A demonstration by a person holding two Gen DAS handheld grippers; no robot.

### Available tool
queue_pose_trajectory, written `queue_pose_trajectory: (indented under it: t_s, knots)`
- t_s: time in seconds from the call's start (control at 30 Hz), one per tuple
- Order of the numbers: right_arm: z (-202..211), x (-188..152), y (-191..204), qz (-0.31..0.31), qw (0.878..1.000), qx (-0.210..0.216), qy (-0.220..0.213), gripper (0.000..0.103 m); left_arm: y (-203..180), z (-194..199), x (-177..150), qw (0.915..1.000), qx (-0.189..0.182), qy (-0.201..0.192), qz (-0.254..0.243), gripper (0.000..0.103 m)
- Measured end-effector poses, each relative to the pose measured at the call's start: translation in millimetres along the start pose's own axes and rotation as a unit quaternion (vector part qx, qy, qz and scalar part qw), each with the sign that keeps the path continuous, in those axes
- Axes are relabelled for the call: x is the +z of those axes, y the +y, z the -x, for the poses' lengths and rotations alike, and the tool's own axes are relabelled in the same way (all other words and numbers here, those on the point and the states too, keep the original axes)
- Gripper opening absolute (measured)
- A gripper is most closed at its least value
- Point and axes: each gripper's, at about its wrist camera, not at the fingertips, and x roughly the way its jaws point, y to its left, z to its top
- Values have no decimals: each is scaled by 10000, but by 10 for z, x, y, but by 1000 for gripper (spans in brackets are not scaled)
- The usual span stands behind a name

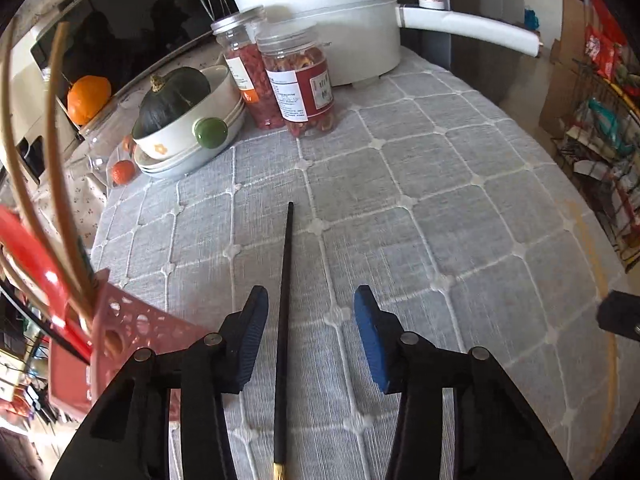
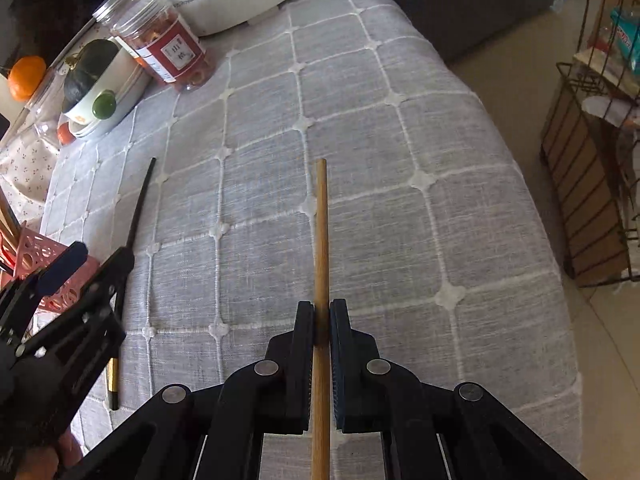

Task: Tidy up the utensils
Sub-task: 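Grasp the black chopstick with the left tool while the right tool holds the wooden one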

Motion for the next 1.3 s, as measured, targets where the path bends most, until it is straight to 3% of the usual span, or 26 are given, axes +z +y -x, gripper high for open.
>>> queue_pose_trajectory:
  t_s: [0.33,0.43,0.67,0.77,0.93,1.3]
  knots:
    - [78,85,-44,-87,9996,277,-68,6,113,-504,315,9978,511,416,110,41]
    - [76,107,-47,-108,9994,318,-73,6,187,-560,319,9974,453,519,211,37]
    - [87,130,-27,-116,9992,379,-86,6,191,-570,298,9970,94,630,428,12]
    - [90,120,0,-114,9992,388,-71,6,166,-555,267,9971,49,631,415,7]
    - [151,99,56,-66,9991,389,-169,6,94,-432,186,9975,-71,659,256,5]
    - [393,46,198,142,9979,203,-597,6,-67,478,-103,9965,-821,-114,94,5]
